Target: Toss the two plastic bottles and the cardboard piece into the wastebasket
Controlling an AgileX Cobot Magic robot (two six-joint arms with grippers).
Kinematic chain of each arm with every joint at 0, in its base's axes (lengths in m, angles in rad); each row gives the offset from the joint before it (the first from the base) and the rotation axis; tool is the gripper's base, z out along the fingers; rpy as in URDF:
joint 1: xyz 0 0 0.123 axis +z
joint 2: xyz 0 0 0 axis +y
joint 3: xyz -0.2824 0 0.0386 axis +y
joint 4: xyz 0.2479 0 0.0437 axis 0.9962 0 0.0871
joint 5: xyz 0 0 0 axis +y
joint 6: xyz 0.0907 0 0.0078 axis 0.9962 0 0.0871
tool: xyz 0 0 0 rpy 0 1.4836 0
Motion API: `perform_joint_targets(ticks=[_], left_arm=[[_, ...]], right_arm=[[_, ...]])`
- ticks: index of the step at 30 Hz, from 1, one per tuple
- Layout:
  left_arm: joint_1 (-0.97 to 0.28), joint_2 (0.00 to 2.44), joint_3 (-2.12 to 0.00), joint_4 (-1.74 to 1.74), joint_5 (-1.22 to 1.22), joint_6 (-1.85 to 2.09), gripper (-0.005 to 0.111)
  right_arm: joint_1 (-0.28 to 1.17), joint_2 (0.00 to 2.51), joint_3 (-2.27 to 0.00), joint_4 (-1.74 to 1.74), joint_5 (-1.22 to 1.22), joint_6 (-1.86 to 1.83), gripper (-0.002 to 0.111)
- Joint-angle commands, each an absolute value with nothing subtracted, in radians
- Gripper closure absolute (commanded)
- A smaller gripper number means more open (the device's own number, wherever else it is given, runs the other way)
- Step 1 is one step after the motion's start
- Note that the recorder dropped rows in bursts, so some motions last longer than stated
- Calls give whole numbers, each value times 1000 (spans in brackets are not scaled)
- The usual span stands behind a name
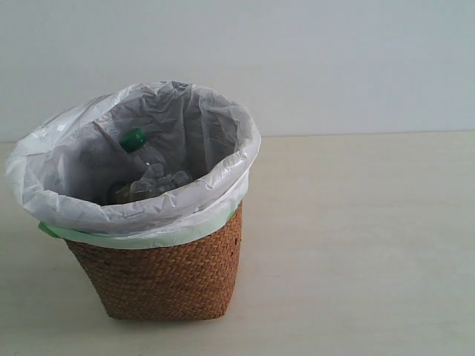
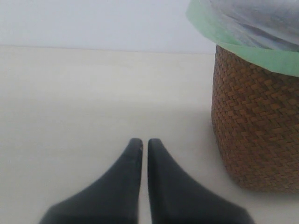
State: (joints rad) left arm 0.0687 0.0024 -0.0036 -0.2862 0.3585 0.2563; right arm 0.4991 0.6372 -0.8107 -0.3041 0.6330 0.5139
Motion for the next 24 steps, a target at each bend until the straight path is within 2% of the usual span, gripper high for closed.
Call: perform_joint_targets(ticks=[1, 8, 18, 24], left_arm=[[71, 0, 0, -283, 359, 261, 103], [71, 0, 0, -283, 359, 261, 103], [71, 0, 0, -283, 359, 261, 103], [71, 0, 0, -283, 359, 261, 103]], right_arm=[[498, 461, -600, -309, 552, 573, 108], [498, 347, -511, -294, 795, 573, 108], [504, 346, -511, -294, 791, 575, 108], [529, 240, -511, -298, 788, 575, 108]])
